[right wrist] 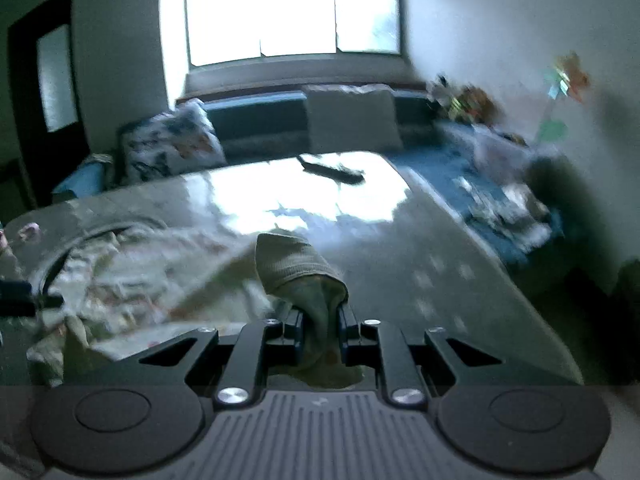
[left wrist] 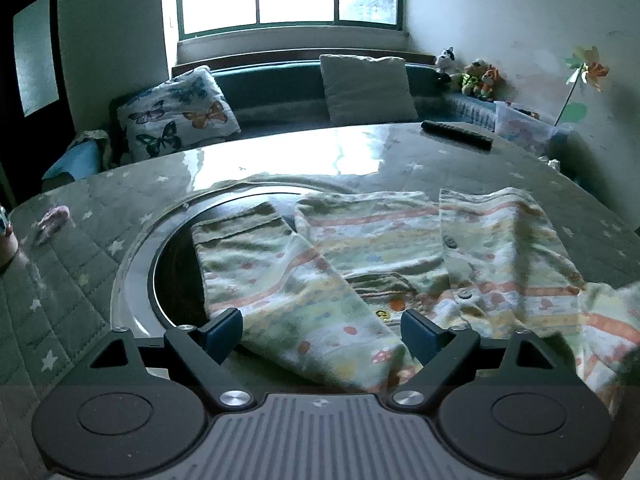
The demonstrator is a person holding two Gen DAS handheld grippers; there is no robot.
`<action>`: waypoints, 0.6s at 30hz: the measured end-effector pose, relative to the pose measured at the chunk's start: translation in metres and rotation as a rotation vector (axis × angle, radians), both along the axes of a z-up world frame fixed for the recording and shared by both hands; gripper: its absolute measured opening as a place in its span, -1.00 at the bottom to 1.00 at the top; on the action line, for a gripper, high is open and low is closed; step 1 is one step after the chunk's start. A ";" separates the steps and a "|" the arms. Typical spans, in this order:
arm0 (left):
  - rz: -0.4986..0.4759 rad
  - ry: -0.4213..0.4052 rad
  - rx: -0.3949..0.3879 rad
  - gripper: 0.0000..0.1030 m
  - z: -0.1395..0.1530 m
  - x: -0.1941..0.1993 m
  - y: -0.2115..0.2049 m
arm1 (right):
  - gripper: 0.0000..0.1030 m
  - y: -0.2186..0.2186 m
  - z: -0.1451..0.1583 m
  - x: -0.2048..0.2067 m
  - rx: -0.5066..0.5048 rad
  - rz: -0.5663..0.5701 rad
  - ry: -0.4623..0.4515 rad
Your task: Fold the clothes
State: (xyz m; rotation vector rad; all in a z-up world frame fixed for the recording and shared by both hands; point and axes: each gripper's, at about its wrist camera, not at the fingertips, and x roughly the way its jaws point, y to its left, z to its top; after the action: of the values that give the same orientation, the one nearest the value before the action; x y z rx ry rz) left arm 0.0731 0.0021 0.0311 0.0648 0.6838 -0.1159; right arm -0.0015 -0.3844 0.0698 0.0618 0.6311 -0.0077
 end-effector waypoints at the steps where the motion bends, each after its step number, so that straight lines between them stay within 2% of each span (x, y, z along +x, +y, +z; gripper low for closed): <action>1: -0.003 -0.002 0.002 0.71 0.001 0.000 -0.001 | -0.70 -0.005 -0.005 -0.008 0.003 -0.020 0.016; 5: -0.021 -0.011 0.015 0.71 0.003 0.003 -0.005 | -0.66 -0.022 -0.024 -0.017 -0.002 -0.100 0.079; 12: -0.053 -0.046 0.030 0.70 0.012 0.015 -0.014 | -0.56 -0.041 -0.052 -0.002 -0.030 -0.160 0.150; 15: -0.069 -0.049 0.039 0.69 0.014 0.025 -0.016 | -0.40 -0.039 -0.053 0.009 -0.049 -0.169 0.158; 18: -0.090 -0.045 0.040 0.62 0.012 0.040 -0.017 | -0.27 -0.036 -0.045 0.023 -0.087 -0.183 0.122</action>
State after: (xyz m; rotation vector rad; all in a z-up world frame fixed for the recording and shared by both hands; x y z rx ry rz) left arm 0.1133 -0.0149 0.0432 0.1364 0.6386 -0.1871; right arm 0.0215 -0.4208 0.0245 0.0346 0.7442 -0.2171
